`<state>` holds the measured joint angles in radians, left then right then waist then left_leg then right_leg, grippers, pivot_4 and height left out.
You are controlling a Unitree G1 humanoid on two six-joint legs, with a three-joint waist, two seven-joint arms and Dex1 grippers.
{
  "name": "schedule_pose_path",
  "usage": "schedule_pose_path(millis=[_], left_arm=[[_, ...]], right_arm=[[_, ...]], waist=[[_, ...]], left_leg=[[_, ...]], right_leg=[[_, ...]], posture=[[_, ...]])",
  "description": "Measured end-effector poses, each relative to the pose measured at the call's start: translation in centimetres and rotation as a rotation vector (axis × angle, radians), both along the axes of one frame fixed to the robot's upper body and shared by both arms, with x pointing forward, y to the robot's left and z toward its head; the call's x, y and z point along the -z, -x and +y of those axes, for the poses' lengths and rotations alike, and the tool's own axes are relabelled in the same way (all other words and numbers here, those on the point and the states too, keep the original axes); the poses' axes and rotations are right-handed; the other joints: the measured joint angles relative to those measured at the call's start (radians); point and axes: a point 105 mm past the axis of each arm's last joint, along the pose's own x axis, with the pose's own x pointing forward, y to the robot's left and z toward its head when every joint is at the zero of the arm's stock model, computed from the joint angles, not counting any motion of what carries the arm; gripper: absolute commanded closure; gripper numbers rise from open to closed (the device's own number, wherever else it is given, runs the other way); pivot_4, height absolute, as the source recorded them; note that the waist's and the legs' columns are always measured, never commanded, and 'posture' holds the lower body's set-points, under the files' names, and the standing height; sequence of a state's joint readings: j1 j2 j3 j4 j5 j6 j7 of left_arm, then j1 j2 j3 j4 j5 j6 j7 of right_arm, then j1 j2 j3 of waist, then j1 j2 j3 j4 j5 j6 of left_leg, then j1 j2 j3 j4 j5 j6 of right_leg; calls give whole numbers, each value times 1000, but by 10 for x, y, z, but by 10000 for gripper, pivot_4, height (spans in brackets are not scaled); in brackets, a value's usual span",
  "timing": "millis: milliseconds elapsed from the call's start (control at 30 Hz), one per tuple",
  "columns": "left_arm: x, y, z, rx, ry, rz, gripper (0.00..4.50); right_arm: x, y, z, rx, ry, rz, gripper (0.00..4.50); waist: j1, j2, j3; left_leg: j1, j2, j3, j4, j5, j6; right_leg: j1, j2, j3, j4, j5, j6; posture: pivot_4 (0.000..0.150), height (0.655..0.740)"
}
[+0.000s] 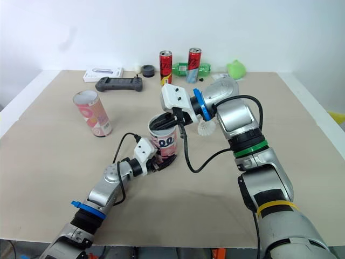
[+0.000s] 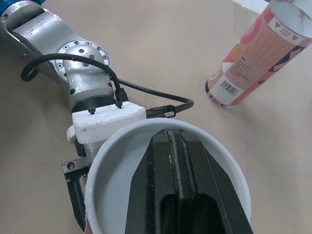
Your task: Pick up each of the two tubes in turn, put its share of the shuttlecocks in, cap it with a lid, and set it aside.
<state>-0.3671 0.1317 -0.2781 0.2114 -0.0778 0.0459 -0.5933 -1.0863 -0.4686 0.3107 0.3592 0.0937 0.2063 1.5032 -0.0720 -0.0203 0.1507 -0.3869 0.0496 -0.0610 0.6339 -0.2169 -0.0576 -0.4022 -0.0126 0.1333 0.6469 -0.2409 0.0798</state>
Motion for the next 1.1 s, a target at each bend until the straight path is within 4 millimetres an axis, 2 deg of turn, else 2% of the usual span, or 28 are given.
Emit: schedule_pose_path(millis=[367,667,700,733,833,900,1000,1067,1100], left_arm=[[4,-1,1,-14,-3,17,13210],[4,-1,1,-13,-4,16,13210],[4,-1,1,-12,-4,16,13210],[3,-1,1,-10,-3,14,13210],[1,-1,0,-7,-1,7,13210],[0,0,0,-1,-4,2,13210],[-2,1,-3,12,-5,-9,13210],[-3,2,-5,20,-6,-13,13210],[-3,2,-6,23,-5,-13,13210]], right_arm=[[8,-6,-1,14,-8,74,44644],[5,-9,-1,27,-35,95,44644],[3,-9,-1,25,-33,88,38693],[1,-9,-2,27,-27,76,36688],[-14,-13,-11,50,34,5,23852],[-21,-15,-16,70,56,-24,23852],[-26,-18,-25,97,117,-74,34511],[-30,-19,-26,103,136,-114,44725],[-32,-20,-26,105,143,-125,44725]], waist=[[-5,-1,-8],[-5,-1,-8],[-5,-1,-8],[-5,-1,-7],[-5,0,-3],[-5,0,-2],[-3,1,-1],[-2,1,-1],[0,1,-1]], left_leg=[[8,0,0,0,-2,-3],[10,0,0,0,-3,-5],[10,0,0,0,-3,-5],[9,0,0,0,-3,-5],[4,-1,0,0,-3,-5],[-2,-1,0,0,-3,-5],[-7,-1,0,-2,-3,-5],[-7,-2,-1,-5,-4,-6],[-7,-2,-2,-6,-4,-6]], right_leg=[[2,0,0,0,-2,-1],[3,0,0,-1,-3,-1],[3,0,0,-1,-3,-1],[3,0,0,-1,-3,-1],[-2,0,0,-1,-3,-1],[-3,0,1,-1,-3,-1],[-6,0,1,-1,-5,-1],[-5,0,1,-1,-7,0],[-5,-1,1,-2,-7,1]], posture=[[1500,7400],[1500,7400],[1500,7400],[1500,7400],[1500,7400],[1500,7400],[1500,7400],[1500,7400],[1500,7400]])
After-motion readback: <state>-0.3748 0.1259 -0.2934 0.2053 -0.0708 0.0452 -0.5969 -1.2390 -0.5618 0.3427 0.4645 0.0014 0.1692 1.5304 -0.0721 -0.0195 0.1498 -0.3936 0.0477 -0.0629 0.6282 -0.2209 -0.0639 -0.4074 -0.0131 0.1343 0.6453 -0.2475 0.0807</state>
